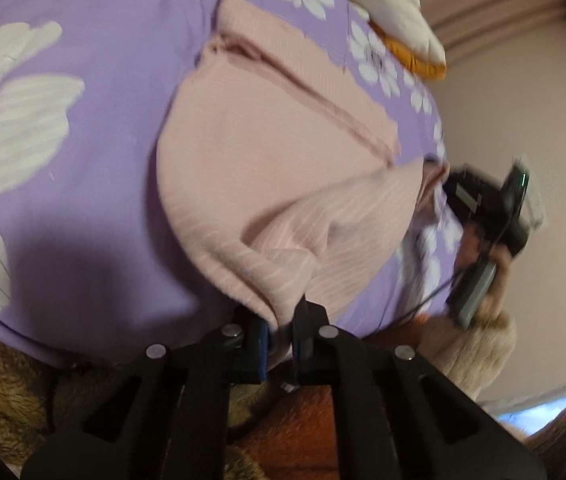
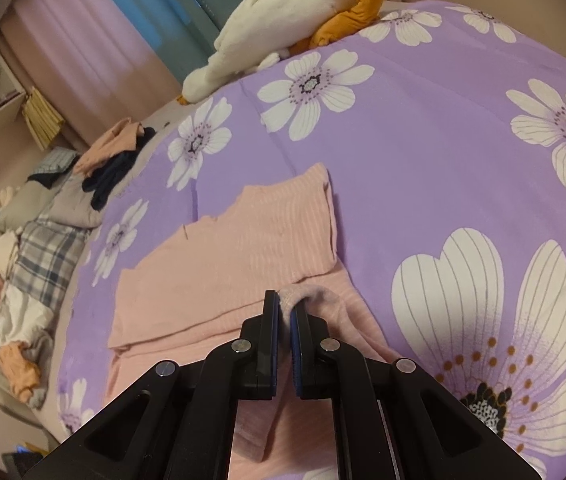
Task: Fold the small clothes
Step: 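Lift the hem and fold it toward the collar with both grippers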
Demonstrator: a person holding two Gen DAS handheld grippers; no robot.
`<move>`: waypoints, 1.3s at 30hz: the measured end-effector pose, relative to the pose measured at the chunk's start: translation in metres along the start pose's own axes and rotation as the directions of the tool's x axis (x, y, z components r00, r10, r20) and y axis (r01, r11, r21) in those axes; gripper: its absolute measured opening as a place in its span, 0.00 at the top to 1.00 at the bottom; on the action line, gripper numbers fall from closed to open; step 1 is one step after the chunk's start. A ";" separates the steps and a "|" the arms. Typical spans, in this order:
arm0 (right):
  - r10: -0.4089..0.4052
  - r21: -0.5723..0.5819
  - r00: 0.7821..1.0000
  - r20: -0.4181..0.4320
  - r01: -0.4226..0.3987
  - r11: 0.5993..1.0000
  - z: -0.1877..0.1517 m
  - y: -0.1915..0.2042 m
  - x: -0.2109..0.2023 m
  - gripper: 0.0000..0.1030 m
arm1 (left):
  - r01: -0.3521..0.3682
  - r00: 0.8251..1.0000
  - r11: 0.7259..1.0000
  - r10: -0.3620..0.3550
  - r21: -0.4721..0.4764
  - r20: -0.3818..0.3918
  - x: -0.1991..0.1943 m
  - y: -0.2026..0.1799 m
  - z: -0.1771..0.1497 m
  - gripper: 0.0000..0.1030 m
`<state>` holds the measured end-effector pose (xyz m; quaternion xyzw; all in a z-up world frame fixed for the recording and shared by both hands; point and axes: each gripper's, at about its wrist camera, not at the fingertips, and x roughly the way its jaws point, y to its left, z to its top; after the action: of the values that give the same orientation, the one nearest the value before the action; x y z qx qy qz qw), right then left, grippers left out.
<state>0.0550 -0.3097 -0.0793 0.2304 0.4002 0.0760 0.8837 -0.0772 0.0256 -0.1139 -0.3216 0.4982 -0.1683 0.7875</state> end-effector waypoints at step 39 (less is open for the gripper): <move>-0.106 0.065 0.993 -0.045 0.108 0.992 0.005 -0.038 0.008 0.59 | -0.001 0.994 0.998 0.008 -0.064 0.105 0.028 0.016 0.115 0.46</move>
<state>0.0625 -0.3421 -0.0995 0.2368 0.4323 0.0196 0.8698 0.0369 0.0597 -0.1095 -0.3538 0.4617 -0.1333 0.8024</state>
